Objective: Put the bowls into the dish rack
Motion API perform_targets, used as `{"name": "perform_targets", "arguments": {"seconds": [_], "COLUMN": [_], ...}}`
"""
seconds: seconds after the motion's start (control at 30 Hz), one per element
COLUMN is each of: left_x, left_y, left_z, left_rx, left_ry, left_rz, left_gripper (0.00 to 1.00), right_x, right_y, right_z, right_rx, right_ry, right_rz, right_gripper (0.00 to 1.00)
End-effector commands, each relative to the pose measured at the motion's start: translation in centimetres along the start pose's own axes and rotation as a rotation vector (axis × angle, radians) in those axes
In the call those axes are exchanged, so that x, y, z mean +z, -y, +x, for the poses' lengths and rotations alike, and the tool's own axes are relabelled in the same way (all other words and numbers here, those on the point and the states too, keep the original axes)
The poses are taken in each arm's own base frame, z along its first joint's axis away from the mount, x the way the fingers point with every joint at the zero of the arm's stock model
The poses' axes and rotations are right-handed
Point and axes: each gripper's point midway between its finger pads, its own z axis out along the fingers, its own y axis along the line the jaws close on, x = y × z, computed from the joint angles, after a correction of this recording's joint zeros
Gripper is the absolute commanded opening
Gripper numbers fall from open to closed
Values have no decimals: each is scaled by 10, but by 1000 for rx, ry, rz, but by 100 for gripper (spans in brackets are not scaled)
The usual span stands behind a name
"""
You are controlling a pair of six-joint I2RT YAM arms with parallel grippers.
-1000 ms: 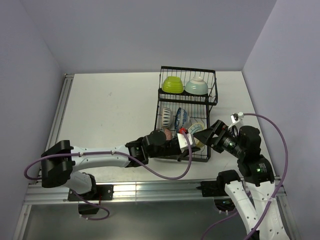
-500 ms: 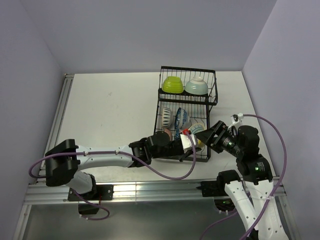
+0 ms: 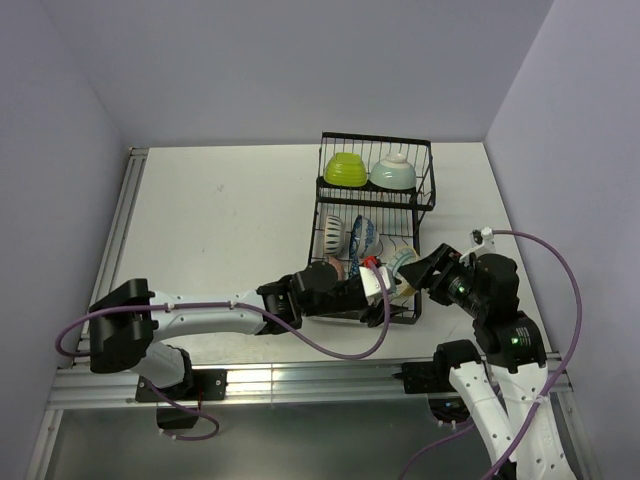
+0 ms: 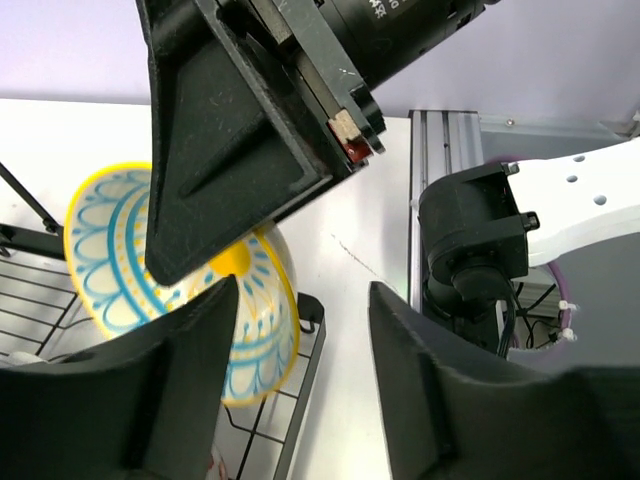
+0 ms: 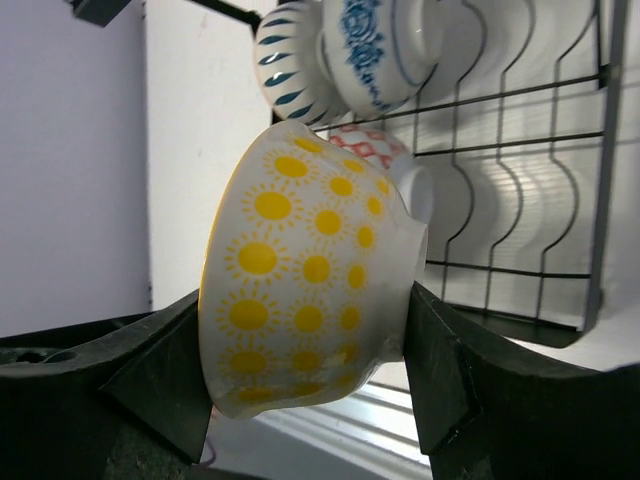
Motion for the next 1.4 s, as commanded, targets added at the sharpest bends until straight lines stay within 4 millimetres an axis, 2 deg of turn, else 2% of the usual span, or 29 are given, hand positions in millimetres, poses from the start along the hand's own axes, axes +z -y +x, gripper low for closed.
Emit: {"name": "perform_targets", "arguments": {"seconds": [0.0,0.13,0.17,0.23,0.33,0.4,0.57,0.77,1.03,1.37], "left_x": [-9,-21,-24,-31,-41,-47,-60,-67,-71,-73], "left_y": [2,3,4,5,2,-5,-32,-49,-66,-82], "left_z": [-38,-43,-41,-42,-41,-42,-54,-55,-52,-51], "left_rx": [-9,-10,-37,-67,-111,-158,-198,-236,-271,-301], "left_ry": [78,73,59,46,26,24,33,22,16,12], "left_rz": [0,-1,-1,1,-10,-40,-116,-161,-189,-207], "left_gripper": [61,73,84,92,98,98,99,99,99,99], "right_x": [-4,2,5,8,11,14,28,42,52,61], "right_y": [-2,6,7,9,14,20,32,65,64,75], "right_z": [-26,-27,-28,-30,-33,-36,-27,-21,-2,5], "right_rx": [-67,-125,-137,-178,-227,-251,-227,-168,-234,-268], "right_ry": [111,119,125,132,142,157,130,98,76,27], "right_rz": [22,40,37,37,58,76,91,264,275,332], "right_gripper": [0,0,0,0,0,0,0,0,0,0]}}
